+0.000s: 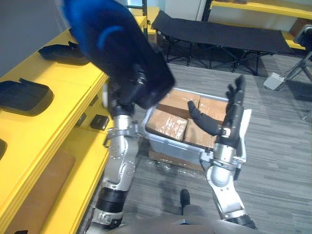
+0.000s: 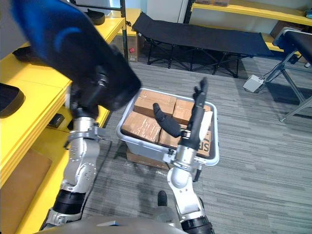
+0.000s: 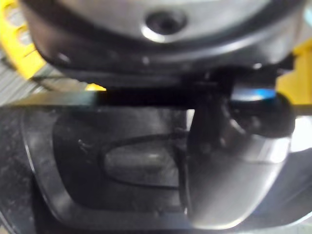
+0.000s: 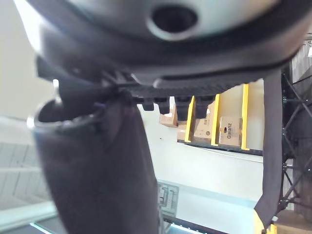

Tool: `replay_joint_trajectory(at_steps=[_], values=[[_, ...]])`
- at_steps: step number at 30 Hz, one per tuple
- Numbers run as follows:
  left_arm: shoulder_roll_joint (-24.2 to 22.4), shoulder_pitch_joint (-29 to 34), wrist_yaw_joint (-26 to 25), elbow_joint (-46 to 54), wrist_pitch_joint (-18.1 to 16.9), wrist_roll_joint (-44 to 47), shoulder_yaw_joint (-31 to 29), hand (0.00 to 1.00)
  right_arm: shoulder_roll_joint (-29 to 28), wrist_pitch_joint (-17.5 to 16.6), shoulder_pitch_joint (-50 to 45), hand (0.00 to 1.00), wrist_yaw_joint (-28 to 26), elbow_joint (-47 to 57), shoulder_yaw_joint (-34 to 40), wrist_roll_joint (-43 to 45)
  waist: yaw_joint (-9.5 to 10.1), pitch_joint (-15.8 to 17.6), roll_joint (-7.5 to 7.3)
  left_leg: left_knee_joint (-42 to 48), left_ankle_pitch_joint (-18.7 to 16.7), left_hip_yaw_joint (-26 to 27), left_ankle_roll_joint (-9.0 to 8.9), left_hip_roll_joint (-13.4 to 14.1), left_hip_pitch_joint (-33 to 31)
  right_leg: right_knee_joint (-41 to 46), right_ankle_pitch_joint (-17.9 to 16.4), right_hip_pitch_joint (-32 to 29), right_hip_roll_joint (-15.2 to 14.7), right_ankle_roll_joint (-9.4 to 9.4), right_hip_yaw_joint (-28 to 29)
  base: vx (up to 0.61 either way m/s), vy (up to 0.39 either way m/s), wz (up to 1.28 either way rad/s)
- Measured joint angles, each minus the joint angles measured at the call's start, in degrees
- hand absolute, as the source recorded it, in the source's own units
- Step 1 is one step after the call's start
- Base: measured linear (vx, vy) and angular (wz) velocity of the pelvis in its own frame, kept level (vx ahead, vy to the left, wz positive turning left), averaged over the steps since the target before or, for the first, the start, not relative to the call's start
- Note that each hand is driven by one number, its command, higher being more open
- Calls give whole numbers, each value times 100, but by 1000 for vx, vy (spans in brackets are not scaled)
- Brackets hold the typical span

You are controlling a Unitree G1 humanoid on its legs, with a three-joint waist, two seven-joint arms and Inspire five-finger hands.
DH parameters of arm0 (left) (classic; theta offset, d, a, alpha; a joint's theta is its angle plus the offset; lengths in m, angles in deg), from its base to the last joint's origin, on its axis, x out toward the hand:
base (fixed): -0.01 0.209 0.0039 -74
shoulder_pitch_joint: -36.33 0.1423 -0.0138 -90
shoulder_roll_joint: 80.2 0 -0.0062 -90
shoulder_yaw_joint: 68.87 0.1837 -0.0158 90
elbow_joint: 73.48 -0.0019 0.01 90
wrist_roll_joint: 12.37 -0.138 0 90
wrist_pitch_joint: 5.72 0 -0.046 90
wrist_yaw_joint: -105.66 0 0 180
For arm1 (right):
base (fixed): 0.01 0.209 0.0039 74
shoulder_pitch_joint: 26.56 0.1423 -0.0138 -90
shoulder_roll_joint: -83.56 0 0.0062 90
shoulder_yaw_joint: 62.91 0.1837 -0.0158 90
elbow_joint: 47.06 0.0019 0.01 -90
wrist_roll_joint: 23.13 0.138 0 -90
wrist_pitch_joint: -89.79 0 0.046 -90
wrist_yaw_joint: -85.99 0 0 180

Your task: Walk over and take three plastic housings, then place them on the shelf

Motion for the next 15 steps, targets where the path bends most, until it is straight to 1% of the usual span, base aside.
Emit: replay_joint_trajectory(at_steps=[1,2,4,5,7,8,9,10,11,13,14,15], values=[[22,86,-244,157,-59,-392,-163,0,9,-48,-75,100,-218,141,220,285,10,-15,-9,2,-6,5,-6,0,2,0,-22,0,0,-31,4,0,0,0],[100,218,-496,355,-102,-884,-309,0,5,-139,-158,100,-576,318,476,800,12,-26,-26,5,-13,9,-13,0,3,-1,-24,-1,0,-34,7,0,0,0],[139,285,-619,472,-103,-1177,-372,0,5,-163,-241,100,-863,495,648,1148,11,-27,-27,5,-19,14,-19,0,2,-1,-27,-5,0,-37,11,0,0,-2],[176,330,-731,532,-100,-1512,-401,0,3,-205,-307,100,-1269,637,790,1585,-3,-34,-22,5,-23,36,-21,0,4,-1,-29,-17,1,-40,27,0,0,-6],[206,464,-732,651,-93,-1972,-380,0,7,-227,-452,100,-1907,802,924,2105,-57,-80,1,-1,-30,90,-22,0,-3,-1,-32,-67,7,-42,72,1,6,-13],[219,490,-680,663,-93,-2036,-354,0,6,-218,-539,100,-2182,836,951,2238,-96,-105,27,-1,-37,131,-22,0,-6,-1,-32,-97,12,-42,114,4,14,-16],[220,497,-638,663,-92,-2038,-341,0,5,-191,-593,100,-2298,855,960,2255,-121,-116,46,0,-42,148,-21,0,-5,0,-31,-107,15,-42,134,10,21,-16],[219,530,-521,667,-93,-2025,-317,0,6,-78,-699,100,-2448,866,972,2247,-153,-139,85,1,-58,181,-20,0,-1,0,-31,-123,22,-42,166,10,19,-13],[219,565,-419,672,-94,-1974,-301,0,5,26,-751,100,-2480,867,979,2239,-175,-151,106,1,-64,203,-19,3,1,0,-31,-130,27,-42,185,14,23,-15],[231,762,41,672,-95,-1706,-198,0,-6,503,-995,100,-2521,850,1046,2193,-245,-201,190,3,-91,255,-11,5,-4,0,-31,-167,33,-41,222,22,22,-12],[239,821,139,672,-96,-1631,-156,0,-7,609,-1058,100,-2530,841,1051,2194,-255,-208,205,2,-94,273,-12,5,-4,0,-31,-182,37,-41,240,27,22,-14],[251,939,392,670,-96,-1430,-121,0,-8,788,-1146,100,-2617,789,1051,2195,-278,-208,227,2,-102,318,-15,11,-2,0,-27,-207,52,-36,283,15,15,-15]])
